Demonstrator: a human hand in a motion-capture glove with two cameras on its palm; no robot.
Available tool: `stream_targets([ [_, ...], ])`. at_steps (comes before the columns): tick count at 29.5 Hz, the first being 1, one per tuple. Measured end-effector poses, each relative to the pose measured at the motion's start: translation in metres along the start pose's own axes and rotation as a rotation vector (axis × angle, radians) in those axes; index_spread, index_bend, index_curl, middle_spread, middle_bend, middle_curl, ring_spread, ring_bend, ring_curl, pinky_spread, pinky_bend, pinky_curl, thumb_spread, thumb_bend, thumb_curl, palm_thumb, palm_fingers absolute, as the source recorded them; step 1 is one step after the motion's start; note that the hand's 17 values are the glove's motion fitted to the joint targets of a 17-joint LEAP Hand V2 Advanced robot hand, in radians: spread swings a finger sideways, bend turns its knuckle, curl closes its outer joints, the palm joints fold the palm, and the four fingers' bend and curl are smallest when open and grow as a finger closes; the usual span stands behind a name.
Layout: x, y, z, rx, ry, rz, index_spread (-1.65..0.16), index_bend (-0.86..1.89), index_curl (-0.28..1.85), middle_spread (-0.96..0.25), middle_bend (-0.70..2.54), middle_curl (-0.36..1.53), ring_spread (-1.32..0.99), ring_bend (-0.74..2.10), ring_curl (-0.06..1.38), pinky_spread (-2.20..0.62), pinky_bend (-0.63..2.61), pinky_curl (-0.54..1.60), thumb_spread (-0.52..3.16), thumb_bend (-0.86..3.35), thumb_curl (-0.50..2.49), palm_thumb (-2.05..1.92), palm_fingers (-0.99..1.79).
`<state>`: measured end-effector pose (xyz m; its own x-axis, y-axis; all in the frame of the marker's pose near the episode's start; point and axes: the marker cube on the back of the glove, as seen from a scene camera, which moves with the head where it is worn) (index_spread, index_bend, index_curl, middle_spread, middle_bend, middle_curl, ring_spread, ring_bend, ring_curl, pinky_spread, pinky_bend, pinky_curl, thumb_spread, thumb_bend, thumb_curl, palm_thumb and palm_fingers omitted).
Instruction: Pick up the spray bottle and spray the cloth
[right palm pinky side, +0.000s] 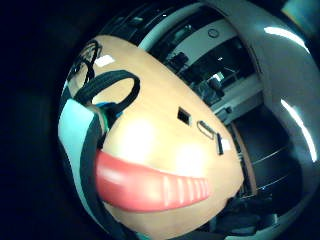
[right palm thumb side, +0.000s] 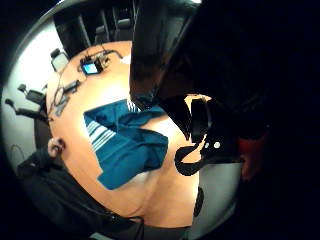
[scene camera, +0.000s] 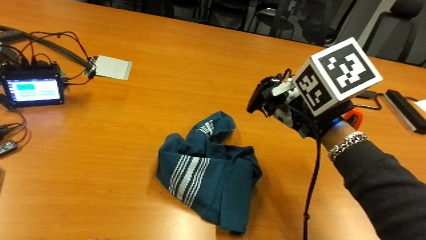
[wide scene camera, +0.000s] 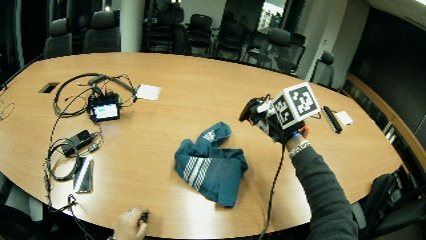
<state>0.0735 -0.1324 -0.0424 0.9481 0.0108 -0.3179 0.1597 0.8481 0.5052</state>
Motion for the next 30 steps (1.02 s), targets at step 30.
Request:
stream_targets([
  [30, -0.075, 0.055, 0.052, -0.145, 0.266, -0.382, -0.28, 0.15, 0.41, -0.22, 0.47, 0.57, -0.17, 0.70, 0.50, -0.29, 0.59, 0.46, 1.22, -0.02, 0.46, 0.81, 1.23],
])
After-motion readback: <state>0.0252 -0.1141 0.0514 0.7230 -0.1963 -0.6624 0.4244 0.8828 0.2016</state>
